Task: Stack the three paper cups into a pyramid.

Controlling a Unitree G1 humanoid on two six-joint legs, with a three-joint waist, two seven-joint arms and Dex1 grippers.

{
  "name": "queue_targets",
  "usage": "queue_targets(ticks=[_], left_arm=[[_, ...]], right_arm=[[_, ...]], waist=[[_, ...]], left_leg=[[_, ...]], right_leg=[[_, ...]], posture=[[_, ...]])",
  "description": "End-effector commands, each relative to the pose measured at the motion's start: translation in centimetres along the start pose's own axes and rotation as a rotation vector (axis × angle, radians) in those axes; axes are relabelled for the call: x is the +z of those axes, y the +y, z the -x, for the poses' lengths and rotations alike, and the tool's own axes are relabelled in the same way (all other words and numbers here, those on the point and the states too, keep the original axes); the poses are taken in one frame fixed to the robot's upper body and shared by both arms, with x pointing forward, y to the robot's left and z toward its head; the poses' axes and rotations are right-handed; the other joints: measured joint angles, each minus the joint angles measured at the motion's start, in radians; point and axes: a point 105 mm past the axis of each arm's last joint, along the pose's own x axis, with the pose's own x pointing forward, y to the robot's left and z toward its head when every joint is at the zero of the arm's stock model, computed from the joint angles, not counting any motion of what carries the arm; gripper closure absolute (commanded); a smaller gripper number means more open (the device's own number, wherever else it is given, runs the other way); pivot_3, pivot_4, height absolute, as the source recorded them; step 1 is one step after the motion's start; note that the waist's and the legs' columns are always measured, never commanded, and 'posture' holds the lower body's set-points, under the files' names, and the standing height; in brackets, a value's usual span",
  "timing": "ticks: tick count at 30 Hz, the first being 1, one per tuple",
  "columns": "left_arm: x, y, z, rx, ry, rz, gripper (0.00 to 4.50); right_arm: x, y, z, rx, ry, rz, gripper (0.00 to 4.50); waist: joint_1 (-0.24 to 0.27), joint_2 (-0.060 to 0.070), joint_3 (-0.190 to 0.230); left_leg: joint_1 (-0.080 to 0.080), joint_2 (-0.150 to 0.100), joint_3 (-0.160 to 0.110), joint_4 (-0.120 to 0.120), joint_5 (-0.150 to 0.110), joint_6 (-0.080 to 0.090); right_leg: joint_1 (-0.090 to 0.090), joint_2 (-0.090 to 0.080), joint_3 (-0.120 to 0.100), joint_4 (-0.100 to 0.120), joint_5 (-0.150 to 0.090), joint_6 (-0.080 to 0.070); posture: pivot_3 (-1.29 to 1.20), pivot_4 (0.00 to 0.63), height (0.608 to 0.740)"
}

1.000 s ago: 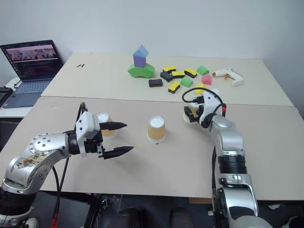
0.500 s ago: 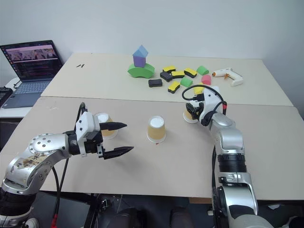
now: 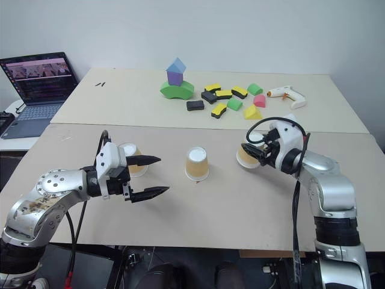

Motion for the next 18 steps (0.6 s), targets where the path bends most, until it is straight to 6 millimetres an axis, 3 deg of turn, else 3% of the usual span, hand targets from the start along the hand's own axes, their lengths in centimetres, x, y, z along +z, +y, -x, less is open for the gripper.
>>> queue_targets(ticks=[1, 11, 18], left_arm=[[1.0, -0.1, 0.2, -0.002, -0.015, -0.046, 0.00], [1.1, -0.1, 0.4, 0.001, -0.010, -0.046, 0.00], [1.2, -0.1, 0.3, 0.003, -0.013, -0.046, 0.00]], right_arm=[[1.5, 1.2, 0.1, 0.043, -0.056, 0.032, 1.73], [1.3, 8.3, -0.7, 0.343, -0.052, 0.014, 1.73], [1.0, 8.1, -1.5, 0.322, -0.043, 0.021, 1.73]], waist=[[0.001, 0.000, 0.000], [0.004, 0.000, 0.000], [0.005, 0.000, 0.000]], left_leg=[[0.000, 0.000, 0.000, 0.000, 0.000, 0.000], [-0.001, 0.000, 0.000, 0.000, -0.001, 0.001], [-0.001, -0.001, 0.000, 0.000, -0.001, 0.001]], right_leg=[[0.000, 0.000, 0.000, 0.000, 0.000, 0.000], [0.000, -0.002, -0.001, 0.000, 0.000, 0.000], [0.000, -0.003, -0.001, -0.001, 0.000, 0.000]], posture=[[0.00, 0.150, 0.740], [0.00, 0.150, 0.740], [0.00, 0.150, 0.740]])
